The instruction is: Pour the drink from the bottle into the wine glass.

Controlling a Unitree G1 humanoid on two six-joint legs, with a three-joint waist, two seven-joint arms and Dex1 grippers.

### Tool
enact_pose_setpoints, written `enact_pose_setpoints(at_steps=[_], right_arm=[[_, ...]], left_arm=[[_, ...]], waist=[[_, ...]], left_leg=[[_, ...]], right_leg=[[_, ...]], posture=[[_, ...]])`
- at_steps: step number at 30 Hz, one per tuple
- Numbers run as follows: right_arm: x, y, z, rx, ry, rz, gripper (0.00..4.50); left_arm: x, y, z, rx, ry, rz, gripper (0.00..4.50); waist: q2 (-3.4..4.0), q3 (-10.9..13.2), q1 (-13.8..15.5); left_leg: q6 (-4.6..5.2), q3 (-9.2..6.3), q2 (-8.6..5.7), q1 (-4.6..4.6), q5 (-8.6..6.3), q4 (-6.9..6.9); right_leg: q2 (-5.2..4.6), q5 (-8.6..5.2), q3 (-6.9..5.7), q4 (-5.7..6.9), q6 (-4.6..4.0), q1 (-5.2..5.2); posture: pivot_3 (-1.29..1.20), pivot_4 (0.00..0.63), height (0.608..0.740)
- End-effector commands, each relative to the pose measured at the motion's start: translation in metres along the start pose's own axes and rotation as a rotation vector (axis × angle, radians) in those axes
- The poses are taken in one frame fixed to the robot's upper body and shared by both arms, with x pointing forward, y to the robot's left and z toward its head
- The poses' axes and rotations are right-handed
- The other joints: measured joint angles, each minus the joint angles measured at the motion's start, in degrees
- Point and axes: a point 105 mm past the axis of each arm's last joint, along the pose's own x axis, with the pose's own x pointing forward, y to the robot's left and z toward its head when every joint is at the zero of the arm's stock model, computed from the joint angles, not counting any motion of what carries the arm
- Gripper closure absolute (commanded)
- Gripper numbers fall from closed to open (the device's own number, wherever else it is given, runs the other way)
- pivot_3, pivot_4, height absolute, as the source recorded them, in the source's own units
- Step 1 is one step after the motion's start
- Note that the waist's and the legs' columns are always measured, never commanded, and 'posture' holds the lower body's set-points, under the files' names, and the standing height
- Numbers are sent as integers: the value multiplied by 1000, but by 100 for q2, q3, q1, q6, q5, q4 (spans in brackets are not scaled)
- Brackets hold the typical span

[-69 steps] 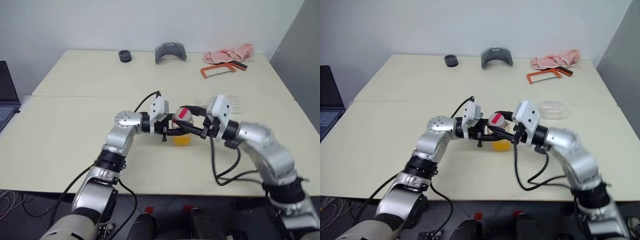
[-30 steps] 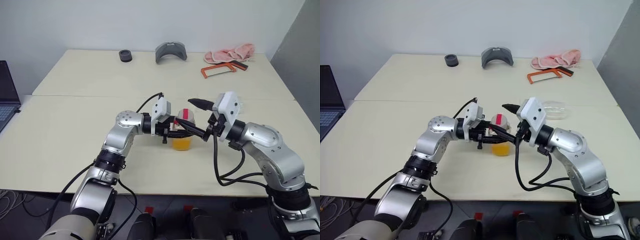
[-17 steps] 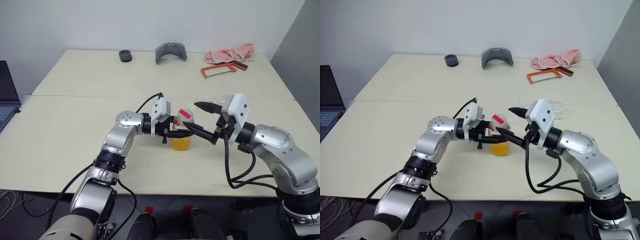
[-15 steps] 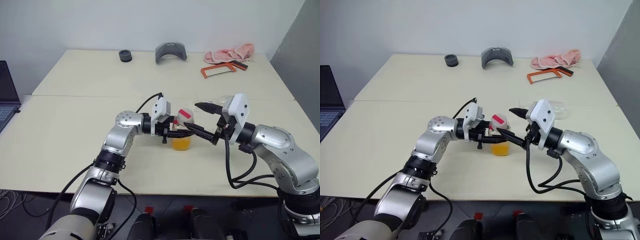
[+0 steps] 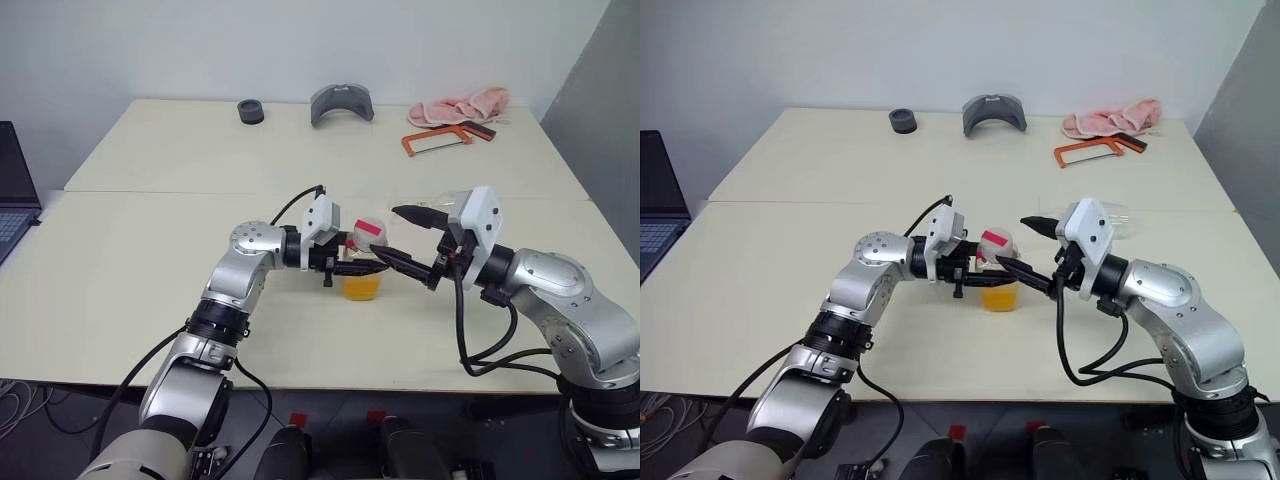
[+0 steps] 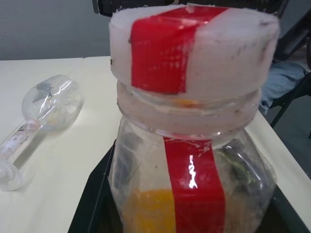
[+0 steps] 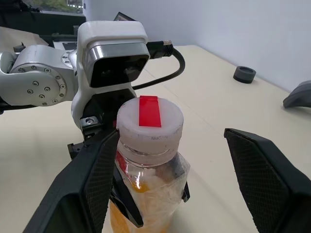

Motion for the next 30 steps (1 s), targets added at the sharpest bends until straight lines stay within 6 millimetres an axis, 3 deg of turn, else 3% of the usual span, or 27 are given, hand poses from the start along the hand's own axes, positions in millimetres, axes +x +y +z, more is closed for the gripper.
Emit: enact_pose_setpoints(at_steps=[1,30], right_arm=[[-6,-7,10,-28,-24,-28,834],[-13,-5,5,-11,11,15,834]], left_arm=[[0,-2,12,52,-33,-15,2787],[1,-2,10,50,-33,-12,2787]], waist=[[0,0,0],[0,0,1]], left_leg=[[0,0,0,0,0,0],[1,0,0,0,0,0]], right_leg=[[0,0,0,0,0,0],[0,0,0,0,0,0]], posture=[[0,150,740],[0,150,740]])
